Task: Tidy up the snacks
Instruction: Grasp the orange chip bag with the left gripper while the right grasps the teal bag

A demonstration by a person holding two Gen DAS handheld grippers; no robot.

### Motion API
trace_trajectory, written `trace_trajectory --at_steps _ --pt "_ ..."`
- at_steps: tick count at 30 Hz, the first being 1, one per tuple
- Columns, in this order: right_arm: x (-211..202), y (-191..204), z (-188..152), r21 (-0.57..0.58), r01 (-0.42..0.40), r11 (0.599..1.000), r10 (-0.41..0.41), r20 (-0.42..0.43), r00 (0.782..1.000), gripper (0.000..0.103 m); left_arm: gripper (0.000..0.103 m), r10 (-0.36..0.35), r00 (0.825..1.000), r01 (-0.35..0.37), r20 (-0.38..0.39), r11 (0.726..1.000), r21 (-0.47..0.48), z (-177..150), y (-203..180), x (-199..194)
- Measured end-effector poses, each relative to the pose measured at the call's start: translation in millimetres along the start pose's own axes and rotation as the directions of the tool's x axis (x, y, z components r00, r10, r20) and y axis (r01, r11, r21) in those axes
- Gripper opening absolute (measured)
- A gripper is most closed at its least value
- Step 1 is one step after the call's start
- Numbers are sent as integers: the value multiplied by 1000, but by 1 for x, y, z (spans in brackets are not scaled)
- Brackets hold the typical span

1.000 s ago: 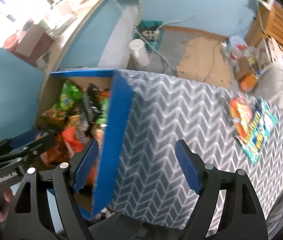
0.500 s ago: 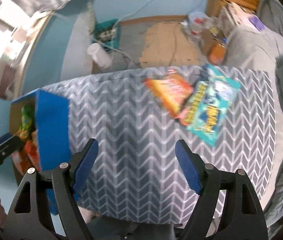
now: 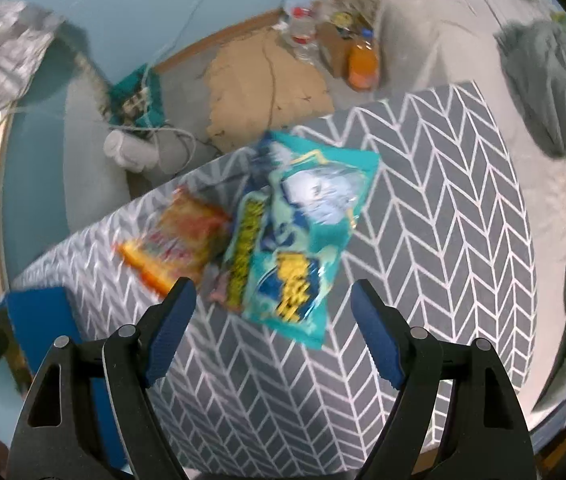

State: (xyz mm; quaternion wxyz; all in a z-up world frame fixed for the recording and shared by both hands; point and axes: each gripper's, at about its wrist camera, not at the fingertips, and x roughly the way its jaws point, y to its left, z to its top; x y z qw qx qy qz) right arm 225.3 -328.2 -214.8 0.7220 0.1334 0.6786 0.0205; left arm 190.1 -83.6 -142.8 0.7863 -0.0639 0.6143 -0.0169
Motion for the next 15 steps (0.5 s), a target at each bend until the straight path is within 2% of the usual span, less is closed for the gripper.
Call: trace_trajectory --at_steps 6,11,15 --pt "21 -18 21 99 7 995 -5 -16 1000 80 76 -6 1000 6 4 999 38 25 -31 18" --pt "32 -21 33 127 12 992 -10 -17 1000 80 76 6 1000 -5 -7 997 71 45 -48 32" --pt "46 -20 35 133 47 990 -44 -25 999 80 76 13 1000 -12 -10 997 82 54 -55 41"
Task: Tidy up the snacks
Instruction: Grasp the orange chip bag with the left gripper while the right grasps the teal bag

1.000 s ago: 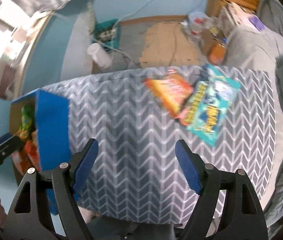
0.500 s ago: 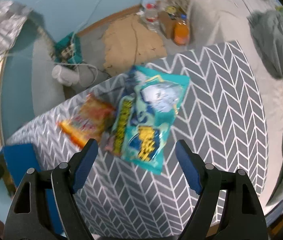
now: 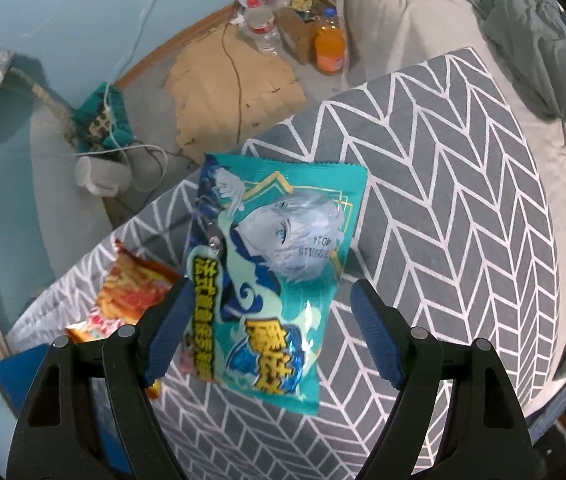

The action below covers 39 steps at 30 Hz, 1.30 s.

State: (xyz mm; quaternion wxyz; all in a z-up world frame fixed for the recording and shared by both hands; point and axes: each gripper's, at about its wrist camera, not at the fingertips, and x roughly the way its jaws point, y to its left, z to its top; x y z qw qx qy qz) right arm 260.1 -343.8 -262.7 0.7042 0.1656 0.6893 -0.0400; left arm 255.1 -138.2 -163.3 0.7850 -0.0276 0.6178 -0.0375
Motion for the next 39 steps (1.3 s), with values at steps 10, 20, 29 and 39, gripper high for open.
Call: trace_trajectory --at_steps 10,20,29,39 --pt "20 7 -4 -66 78 995 -79 -13 997 80 78 14 998 -9 -66 998 69 9 -23 34" --pt "15 -13 -19 -185 93 978 -99 -23 995 80 80 -25 982 43 -189 995 93 3 -43 74" --pt "9 -52 -23 -151 64 986 -70 -38 997 80 85 5 972 32 -235 988 152 -12 -55 97" --pt "-3 -88 -38 46 -6 999 8 -48 999 81 67 -9 965 40 -262 993 113 -28 -47 119"
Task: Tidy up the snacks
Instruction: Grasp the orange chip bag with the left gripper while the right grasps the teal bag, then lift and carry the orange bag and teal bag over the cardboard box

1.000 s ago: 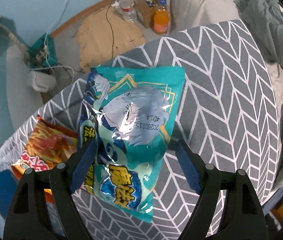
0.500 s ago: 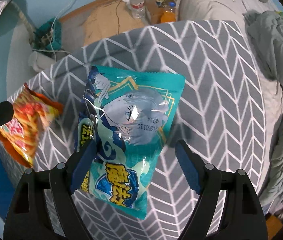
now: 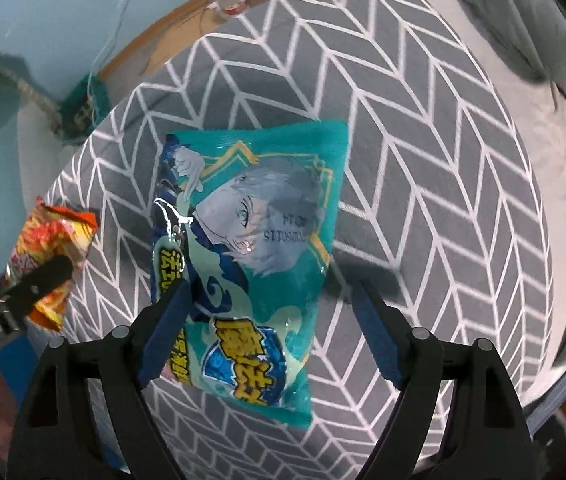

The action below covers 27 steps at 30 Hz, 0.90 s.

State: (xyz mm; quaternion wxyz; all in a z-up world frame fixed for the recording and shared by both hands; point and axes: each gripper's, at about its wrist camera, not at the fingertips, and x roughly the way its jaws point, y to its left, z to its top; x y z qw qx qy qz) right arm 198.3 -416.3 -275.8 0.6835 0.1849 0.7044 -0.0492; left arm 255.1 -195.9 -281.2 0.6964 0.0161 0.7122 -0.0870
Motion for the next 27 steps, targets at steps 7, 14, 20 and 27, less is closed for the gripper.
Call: trace_trajectory --at_steps 7,14,20,27 --pt "3 20 0 43 30 999 -30 12 999 81 60 12 1000 -12 26 1000 5 -7 -4 -2" --pt "15 51 -1 1 92 996 -92 19 996 82 58 14 999 -13 32 1000 -22 -24 3 -11" --pt "23 66 -1 -41 158 987 -156 37 987 82 57 -4 999 6 40 999 -48 -42 16 -18" --pt "23 74 -23 -144 140 980 -129 79 988 60 57 -36 999 40 38 995 -93 -66 37 -26"
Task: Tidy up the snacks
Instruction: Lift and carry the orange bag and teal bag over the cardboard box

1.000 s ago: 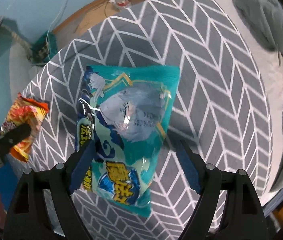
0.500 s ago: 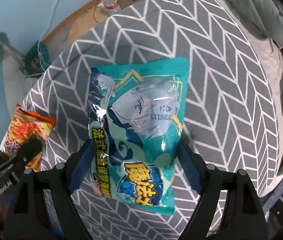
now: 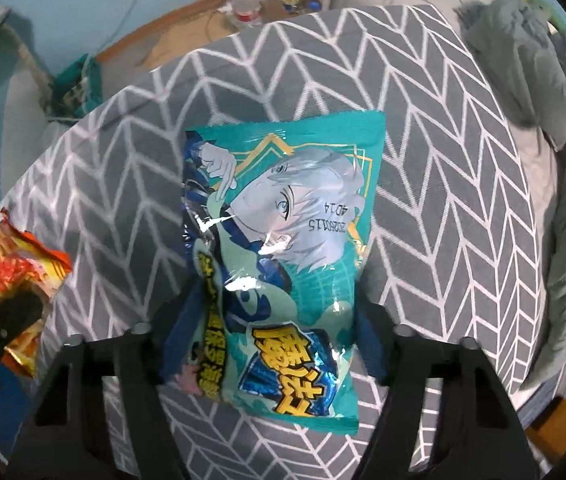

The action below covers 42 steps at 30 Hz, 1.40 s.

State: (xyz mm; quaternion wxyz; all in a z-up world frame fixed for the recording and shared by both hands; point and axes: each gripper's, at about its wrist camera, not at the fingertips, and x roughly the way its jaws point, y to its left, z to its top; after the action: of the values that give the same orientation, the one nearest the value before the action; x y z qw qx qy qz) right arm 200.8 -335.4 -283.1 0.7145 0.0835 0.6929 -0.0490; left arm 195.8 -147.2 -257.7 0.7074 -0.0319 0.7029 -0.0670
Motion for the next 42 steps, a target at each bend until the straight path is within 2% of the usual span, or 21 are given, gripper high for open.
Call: trace_trajectory --at_steps 4,6,10,15,20,28,35,42 --pt "-1 4 -12 -75 -52 996 53 13 999 48 57 -18 1000 18 3 1000 -21 -16 9 -6" --pt "-3 7 -23 -106 -82 991 85 17 996 39 57 -24 1000 24 3 999 -28 -26 13 -9" --pt "-3 16 -49 -161 -97 982 101 19 995 30 57 -38 999 38 -6 998 -55 -45 22 -12" --pt "-8 26 -79 -188 -164 968 170 12 985 20 57 -46 999 45 -13 996 -72 -69 30 -17" --pt "-14 29 -105 -209 -221 953 229 13 973 18 57 -57 998 56 -7 995 -85 -86 38 -25" --pt "-40 20 -137 -231 -240 943 252 21 968 18 57 -66 997 70 31 987 -142 -104 57 -44" --pt "-71 33 -141 -280 -210 937 230 40 972 18 56 -53 994 70 91 977 -199 -121 82 -75" --pt "-101 52 -130 -336 -209 918 239 50 970 18 56 -41 986 83 162 962 -259 -141 107 -107"
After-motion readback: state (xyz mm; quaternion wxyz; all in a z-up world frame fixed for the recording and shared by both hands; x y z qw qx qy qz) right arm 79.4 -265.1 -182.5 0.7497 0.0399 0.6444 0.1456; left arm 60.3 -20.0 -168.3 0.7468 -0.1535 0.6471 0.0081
